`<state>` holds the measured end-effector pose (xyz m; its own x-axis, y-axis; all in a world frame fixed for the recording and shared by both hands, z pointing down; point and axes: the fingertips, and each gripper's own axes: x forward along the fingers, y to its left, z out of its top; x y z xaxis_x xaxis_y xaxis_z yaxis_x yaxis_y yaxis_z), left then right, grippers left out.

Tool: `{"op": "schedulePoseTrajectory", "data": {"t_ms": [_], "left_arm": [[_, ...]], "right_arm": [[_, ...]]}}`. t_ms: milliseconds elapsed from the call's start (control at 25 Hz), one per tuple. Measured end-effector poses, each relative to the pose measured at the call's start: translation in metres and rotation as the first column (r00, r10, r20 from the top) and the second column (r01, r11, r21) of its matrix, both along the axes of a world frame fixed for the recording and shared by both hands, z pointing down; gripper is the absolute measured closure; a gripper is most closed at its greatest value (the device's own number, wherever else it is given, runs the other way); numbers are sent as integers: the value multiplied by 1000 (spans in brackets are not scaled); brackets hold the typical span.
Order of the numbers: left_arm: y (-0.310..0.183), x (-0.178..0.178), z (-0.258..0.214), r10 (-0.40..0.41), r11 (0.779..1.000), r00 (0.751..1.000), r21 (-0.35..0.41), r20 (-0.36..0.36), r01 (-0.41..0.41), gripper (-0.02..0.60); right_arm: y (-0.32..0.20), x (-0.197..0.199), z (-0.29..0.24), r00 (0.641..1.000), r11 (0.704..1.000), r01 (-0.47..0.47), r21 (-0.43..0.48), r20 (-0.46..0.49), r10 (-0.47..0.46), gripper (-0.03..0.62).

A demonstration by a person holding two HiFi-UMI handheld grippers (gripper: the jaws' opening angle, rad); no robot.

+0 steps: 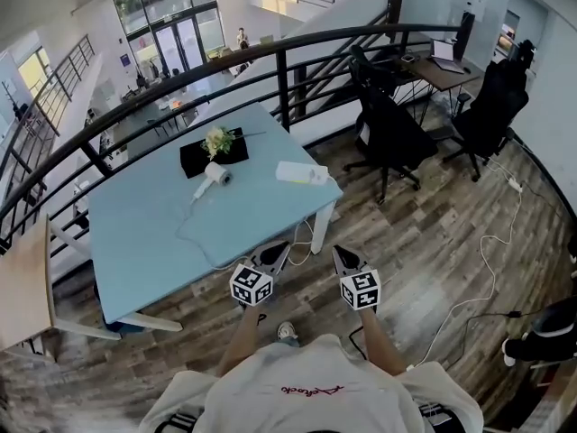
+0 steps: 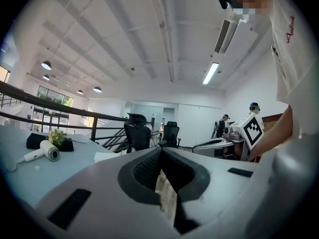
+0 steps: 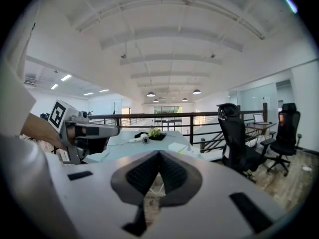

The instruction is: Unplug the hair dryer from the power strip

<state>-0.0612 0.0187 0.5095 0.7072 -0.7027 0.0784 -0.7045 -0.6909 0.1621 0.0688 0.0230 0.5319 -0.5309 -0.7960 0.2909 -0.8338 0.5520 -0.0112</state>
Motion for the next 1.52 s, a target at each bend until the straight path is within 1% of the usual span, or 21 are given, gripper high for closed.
{"op": "schedulePoseTrajectory", "data": {"t_ms": [320,560,800,1040,1280,1520], "left_arm": [[-66,-53,3,17,1000,1000,2,-3,-17,572],[-93,-70,9,39,999,999,-1,-3,-39,572],[-107,-67,20,72,997,997,-20,4,-72,572],[-127,-61,30,68,997,998,-38,17,-67,572],[-178,-52,29,21,999,1000,-26,18,-20,572],[-239,-38,18,-22,1000,999,-8,32,22,572]], "right_arm": [[-67,-53,2,1000,1000,-21,10,-4,21,577],[-87,-72,7,999,999,-42,11,-9,42,576],[-98,-68,22,997,997,-79,-18,-6,79,577],[-118,-64,31,997,997,-75,-33,8,75,577],[-171,-55,37,999,999,-36,-28,15,37,576],[-239,-39,25,1000,1000,7,-7,23,-7,576]]}}
